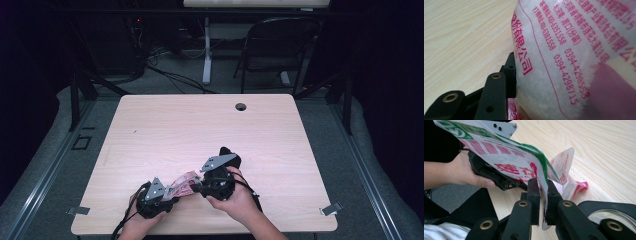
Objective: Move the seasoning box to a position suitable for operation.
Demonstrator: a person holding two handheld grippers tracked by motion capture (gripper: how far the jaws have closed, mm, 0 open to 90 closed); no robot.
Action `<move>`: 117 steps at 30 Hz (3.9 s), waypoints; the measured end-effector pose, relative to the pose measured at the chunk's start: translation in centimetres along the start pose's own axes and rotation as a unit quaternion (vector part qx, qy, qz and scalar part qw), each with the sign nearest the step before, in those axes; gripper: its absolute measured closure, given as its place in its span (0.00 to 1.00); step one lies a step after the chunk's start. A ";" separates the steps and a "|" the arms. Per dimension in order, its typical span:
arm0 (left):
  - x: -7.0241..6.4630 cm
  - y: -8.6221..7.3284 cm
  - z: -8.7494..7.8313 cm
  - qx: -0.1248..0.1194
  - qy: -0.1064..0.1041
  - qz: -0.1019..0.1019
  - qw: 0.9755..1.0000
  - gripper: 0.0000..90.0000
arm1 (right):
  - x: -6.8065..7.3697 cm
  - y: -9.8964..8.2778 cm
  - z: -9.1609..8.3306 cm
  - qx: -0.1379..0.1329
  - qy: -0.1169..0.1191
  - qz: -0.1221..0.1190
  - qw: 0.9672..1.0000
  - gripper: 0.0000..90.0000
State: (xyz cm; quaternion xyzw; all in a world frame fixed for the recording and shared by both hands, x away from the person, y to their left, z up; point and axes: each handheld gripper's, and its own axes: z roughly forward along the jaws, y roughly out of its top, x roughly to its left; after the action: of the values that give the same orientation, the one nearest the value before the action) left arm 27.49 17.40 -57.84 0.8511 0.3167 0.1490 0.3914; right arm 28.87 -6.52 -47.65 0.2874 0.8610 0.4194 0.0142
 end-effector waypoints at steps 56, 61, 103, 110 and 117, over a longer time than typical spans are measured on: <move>0.6 0.1 1.5 0.000 -0.049 -0.047 0.998 0.65 | 0.8 1.1 0.1 0.004 -0.019 -0.021 1.000 1.00; 0.3 0.3 1.4 -0.011 -0.033 -0.044 0.998 0.66 | 0.6 1.2 -0.4 0.004 -0.015 -0.015 1.000 1.00; 2.0 5.2 0.6 -0.059 0.027 0.008 0.998 0.67 | -2.6 -0.8 -7.1 -0.082 -0.052 0.062 0.993 0.74; 2.9 7.0 0.2 -0.076 0.049 0.017 0.996 0.67 | -3.1 -0.8 -6.9 -0.074 -0.069 0.056 0.993 0.68; 2.8 7.2 0.4 -0.083 0.076 0.032 0.993 0.67 | -3.5 -0.9 -7.1 -0.064 -0.086 0.057 0.993 0.67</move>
State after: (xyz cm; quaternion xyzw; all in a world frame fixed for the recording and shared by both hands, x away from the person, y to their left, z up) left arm 32.87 15.50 -52.64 0.8116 0.3047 0.2516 0.4304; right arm 29.51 -13.78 -44.50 0.3697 0.8099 0.4479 0.0822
